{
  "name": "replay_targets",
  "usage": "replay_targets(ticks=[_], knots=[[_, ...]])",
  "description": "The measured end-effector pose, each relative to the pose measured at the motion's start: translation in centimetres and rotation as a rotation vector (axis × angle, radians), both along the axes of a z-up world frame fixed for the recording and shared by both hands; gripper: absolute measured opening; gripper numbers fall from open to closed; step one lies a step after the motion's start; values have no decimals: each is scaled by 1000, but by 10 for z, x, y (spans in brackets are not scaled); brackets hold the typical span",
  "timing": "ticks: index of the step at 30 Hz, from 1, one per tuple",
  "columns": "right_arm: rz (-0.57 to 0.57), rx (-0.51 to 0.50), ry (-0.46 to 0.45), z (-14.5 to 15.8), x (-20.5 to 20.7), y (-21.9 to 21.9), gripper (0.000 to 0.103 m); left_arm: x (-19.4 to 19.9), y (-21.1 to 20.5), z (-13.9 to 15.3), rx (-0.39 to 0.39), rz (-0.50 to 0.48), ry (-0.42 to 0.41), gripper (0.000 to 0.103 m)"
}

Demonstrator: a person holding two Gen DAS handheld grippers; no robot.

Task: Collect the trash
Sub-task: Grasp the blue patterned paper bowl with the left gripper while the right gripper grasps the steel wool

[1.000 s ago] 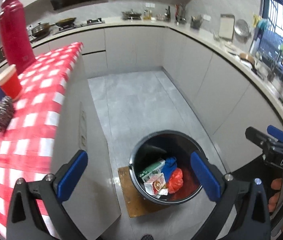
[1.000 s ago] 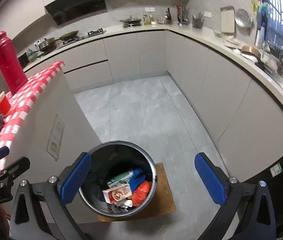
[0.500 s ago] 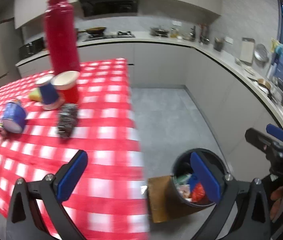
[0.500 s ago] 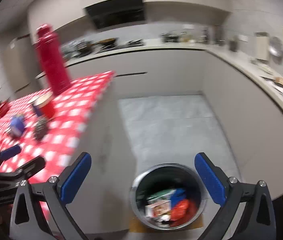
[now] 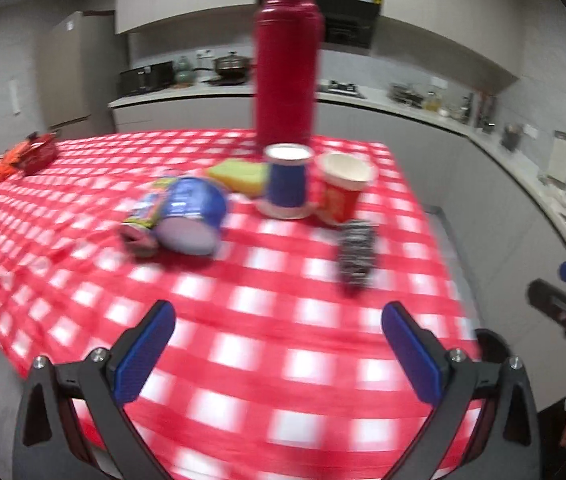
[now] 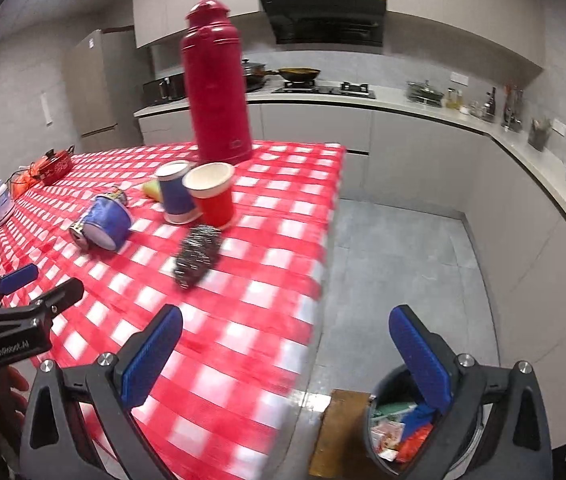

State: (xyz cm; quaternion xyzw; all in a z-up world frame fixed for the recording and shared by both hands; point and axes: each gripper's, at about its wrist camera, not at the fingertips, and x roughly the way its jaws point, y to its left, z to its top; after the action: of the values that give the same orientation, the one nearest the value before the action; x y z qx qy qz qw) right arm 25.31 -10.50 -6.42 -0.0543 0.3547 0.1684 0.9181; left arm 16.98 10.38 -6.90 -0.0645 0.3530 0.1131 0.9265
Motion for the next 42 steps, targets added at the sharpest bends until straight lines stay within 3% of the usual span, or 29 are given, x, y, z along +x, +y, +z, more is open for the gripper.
replay_targets(ticks=[10, 13, 19, 30, 40, 42], knots=[[19, 2, 24, -12, 16, 74, 102, 5, 81, -18, -44, 77, 44, 103], [10, 6, 38, -17, 25, 89, 93, 17, 96, -22, -63, 41, 47, 102], [-9, 4, 77, -30, 45, 117, 82, 47, 105, -24, -59, -12, 44, 92], [-33, 7, 168, -62, 82, 140, 70, 90, 110, -30, -48, -38, 61, 92], [-42, 13, 223, -83, 101, 141, 66, 113, 109, -47, -43, -47, 105, 92], [-39, 20, 235, -86, 104, 140, 61, 115, 108, -49, -38, -46, 109, 92]])
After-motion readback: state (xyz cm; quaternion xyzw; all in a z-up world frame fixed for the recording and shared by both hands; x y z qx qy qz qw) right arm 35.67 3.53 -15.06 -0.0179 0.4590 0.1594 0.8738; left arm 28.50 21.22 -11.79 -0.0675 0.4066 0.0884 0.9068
